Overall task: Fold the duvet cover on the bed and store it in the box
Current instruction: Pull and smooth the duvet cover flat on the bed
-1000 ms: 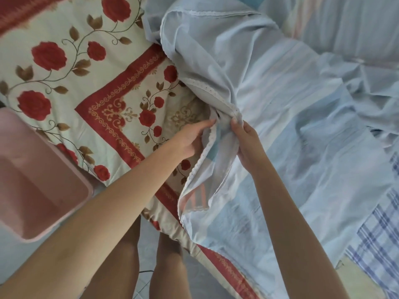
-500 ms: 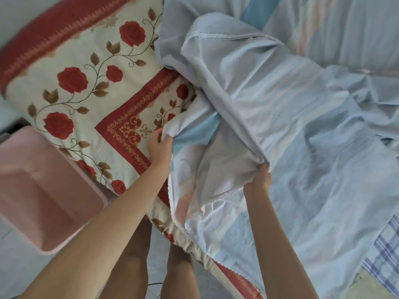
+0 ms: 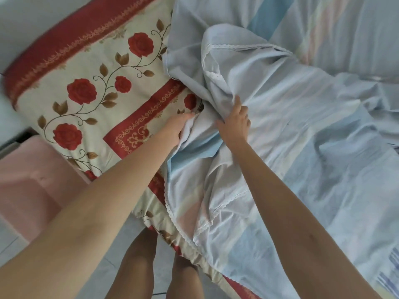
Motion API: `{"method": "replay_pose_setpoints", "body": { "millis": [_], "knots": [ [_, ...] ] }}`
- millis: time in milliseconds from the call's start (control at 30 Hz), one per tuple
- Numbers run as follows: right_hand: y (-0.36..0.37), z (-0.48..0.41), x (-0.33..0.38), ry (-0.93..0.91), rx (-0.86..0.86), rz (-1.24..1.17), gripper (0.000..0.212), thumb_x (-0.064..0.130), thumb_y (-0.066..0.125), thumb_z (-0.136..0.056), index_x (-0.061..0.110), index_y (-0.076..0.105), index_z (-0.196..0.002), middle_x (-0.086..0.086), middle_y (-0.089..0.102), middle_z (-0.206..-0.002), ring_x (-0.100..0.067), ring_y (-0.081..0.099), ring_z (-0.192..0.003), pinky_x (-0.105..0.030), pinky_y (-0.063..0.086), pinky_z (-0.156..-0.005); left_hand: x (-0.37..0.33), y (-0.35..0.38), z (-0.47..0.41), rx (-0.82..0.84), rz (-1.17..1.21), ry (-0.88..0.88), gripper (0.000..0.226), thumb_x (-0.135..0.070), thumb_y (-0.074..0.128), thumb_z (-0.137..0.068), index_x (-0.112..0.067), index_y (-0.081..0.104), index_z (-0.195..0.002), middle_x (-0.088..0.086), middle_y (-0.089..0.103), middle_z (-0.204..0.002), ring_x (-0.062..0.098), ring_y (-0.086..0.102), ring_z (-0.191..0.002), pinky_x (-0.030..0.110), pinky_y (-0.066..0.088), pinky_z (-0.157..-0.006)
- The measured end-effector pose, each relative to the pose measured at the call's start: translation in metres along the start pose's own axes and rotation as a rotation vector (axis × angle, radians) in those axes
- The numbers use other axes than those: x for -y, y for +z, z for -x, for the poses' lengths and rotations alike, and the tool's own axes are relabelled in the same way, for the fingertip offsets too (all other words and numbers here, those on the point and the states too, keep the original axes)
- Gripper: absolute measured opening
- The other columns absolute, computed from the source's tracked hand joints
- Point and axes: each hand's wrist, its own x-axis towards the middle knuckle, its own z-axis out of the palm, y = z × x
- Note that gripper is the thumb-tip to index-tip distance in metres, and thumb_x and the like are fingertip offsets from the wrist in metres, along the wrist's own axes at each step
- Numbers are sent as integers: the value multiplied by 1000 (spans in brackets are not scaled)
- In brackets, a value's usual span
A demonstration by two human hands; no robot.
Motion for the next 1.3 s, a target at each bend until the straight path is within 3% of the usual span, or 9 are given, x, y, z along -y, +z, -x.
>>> {"method": "replay_pose_setpoints", "body": {
  "millis": [133,233,333,500,633,767,967,1200,1300],
  "knots": [
    [-17,-14,-10,273,138,-208,51,25,60,-83,23,43,-131,-9,26,-137,-30,28,-126,-37,27,-105,-25,-1,59,-542,-58,805,12,-3,51,-76,-9,59,-82,-14,50,-63,3,41,-57,22,36,-56],
    [-22,-8,-14,194,120,-422,22,27,62,-71,17,49,-86,-7,47,-109,-22,44,-98,-31,40,-80,-3,-18,83,-731,-48,1097,25,13,44,-78,2,63,-90,-14,44,-61,3,29,-49,14,22,-48],
    [-24,4,-9,129,72,-475,20,16,61,-82,14,41,-80,4,46,-72,-17,44,-67,-20,34,-56,37,-71,77,-1039,167,879,29,9,46,-78,-17,45,-67,-4,35,-62,4,30,-56,16,22,-51],
    [-16,18,18,88,2,-510,32,6,55,-87,7,36,-113,5,46,-83,-9,47,-69,-19,38,-54,84,-141,55,-1119,309,271,22,7,56,-76,-12,46,-80,9,50,-84,20,48,-89,27,41,-70],
    [0,25,34,62,149,-456,50,6,57,-84,8,31,-128,2,50,-87,-22,54,-77,-29,46,-60,57,-156,43,-1197,-197,247,71,-12,74,-69,-10,40,-132,16,38,-140,32,36,-129,46,31,-106],
    [11,37,43,-53,199,-404,70,28,62,-86,18,23,-143,-1,55,-123,-22,58,-103,-38,50,-87,19,-156,16,-1016,-568,345,68,-33,65,-82,-22,34,-142,7,27,-152,28,19,-141,54,11,-112],
    [11,45,68,-136,183,-340,80,16,52,-81,43,9,-143,18,49,-114,-24,55,-97,-45,49,-88,10,-175,12,-825,-701,358,31,-40,60,-88,-14,58,-104,5,60,-89,27,57,-95,35,37,-84],
    [6,30,113,-187,313,-473,62,16,55,-89,21,30,-146,6,50,-136,-13,52,-115,-32,46,-97,-36,-256,77,-921,-395,870,45,-23,57,-90,-16,30,-54,-2,24,-54,12,23,-53,31,16,-52],
    [16,26,151,-132,214,-586,15,18,54,-87,17,59,-101,7,62,-85,-12,57,-78,-30,47,-71,-43,-290,79,-1004,-451,702,50,-21,57,-90,-20,26,-51,-3,23,-51,13,23,-50,33,16,-51]
  ]
}}
